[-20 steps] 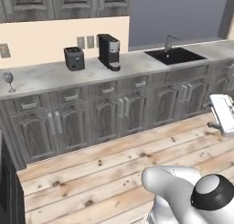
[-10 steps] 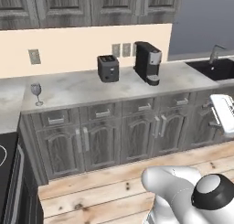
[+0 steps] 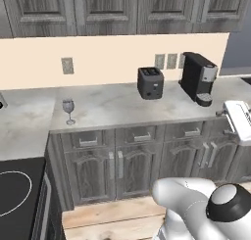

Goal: Retrieve the wine glasses from the counter and place one next to each plate.

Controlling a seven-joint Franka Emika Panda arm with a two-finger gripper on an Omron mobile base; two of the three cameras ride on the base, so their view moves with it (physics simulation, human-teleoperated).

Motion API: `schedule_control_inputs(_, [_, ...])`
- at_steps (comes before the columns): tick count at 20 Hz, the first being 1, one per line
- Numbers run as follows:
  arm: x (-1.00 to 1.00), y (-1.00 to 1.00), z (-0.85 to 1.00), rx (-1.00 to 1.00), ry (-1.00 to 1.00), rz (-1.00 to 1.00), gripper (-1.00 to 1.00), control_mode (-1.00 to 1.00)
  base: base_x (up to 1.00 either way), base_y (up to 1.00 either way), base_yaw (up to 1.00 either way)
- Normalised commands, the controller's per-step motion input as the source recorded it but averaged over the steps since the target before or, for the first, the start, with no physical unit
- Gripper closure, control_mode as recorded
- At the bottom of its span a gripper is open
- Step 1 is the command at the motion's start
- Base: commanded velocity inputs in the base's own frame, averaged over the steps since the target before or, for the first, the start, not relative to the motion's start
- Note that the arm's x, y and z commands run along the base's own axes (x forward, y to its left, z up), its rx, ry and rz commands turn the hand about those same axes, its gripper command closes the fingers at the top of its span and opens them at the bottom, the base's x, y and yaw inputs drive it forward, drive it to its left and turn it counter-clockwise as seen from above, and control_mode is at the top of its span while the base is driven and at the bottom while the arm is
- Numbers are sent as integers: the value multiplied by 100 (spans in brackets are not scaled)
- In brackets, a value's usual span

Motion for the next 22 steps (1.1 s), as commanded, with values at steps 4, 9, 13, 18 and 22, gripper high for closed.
schedule_control_inputs(4, [0, 0, 0, 0, 0, 0, -100, 100, 12, 47, 29])
schedule_control_inputs(9, [0, 0, 0, 0, 0, 0, -100, 100, 15, 31, 30])
schedule_control_inputs(13, [0, 0, 0, 0, 0, 0, -100, 100, 53, 9, 34])
schedule_control_inputs(18, [0, 0, 0, 0, 0, 0, -100, 100, 55, 9, 31])
schedule_control_inputs(22, [0, 0, 0, 0, 0, 0, -100, 100, 56, 35, 19])
